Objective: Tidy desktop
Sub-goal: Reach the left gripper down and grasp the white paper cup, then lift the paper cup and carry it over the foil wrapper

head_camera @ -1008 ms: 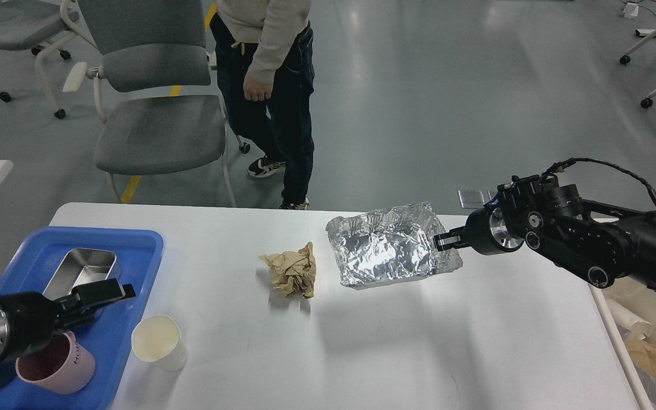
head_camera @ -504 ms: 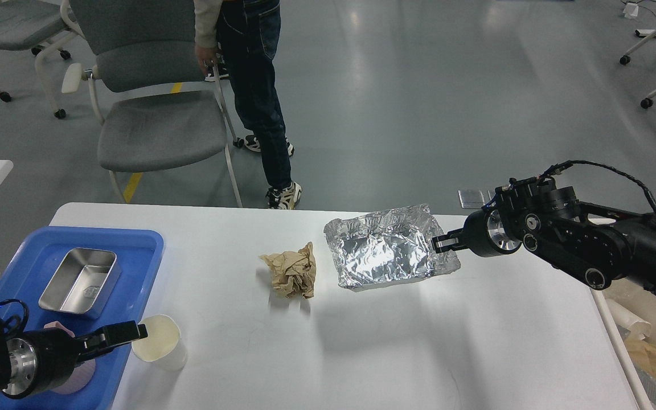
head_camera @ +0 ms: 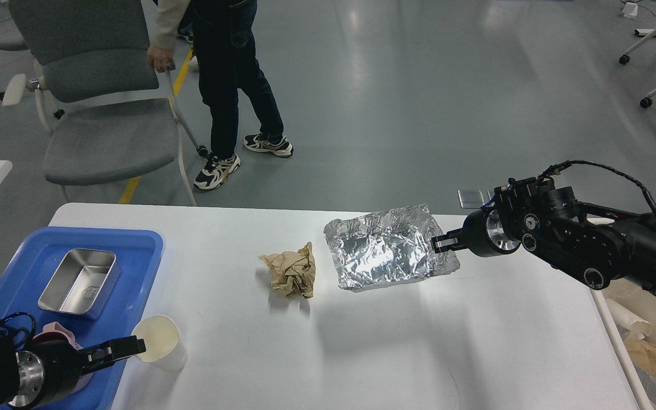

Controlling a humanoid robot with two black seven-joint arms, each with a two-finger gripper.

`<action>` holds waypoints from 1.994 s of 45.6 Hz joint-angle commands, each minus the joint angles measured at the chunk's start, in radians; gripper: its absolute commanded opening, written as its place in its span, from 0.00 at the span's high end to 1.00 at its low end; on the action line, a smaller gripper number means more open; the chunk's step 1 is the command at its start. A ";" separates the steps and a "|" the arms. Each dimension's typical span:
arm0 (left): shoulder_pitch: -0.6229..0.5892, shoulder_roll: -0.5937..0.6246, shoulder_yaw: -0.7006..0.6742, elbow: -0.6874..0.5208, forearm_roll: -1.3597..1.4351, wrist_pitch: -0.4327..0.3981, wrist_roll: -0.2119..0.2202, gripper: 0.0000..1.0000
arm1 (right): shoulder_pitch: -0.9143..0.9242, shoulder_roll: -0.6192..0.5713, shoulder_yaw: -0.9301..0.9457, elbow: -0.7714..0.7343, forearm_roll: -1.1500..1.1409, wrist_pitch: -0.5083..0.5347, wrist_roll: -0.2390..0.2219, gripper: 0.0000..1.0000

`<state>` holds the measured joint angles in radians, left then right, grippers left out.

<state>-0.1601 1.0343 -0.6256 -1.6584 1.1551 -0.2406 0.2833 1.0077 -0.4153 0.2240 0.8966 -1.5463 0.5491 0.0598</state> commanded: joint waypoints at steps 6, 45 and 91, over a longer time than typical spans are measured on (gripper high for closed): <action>-0.002 -0.040 0.017 0.032 0.000 0.000 0.001 0.41 | 0.000 -0.002 0.002 -0.001 0.000 0.000 0.000 1.00; -0.016 -0.048 0.010 0.043 0.005 0.004 -0.115 1.00 | 0.005 -0.017 -0.002 -0.002 0.100 0.018 0.000 1.00; -0.417 0.125 -0.164 -0.078 -0.222 -0.126 -0.125 1.00 | 0.038 0.079 -0.080 0.004 0.140 0.031 -0.005 1.00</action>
<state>-0.5263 1.1738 -0.7961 -1.7374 0.9350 -0.3462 0.1550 1.0288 -0.3524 0.1446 0.9029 -1.4069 0.5799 0.0556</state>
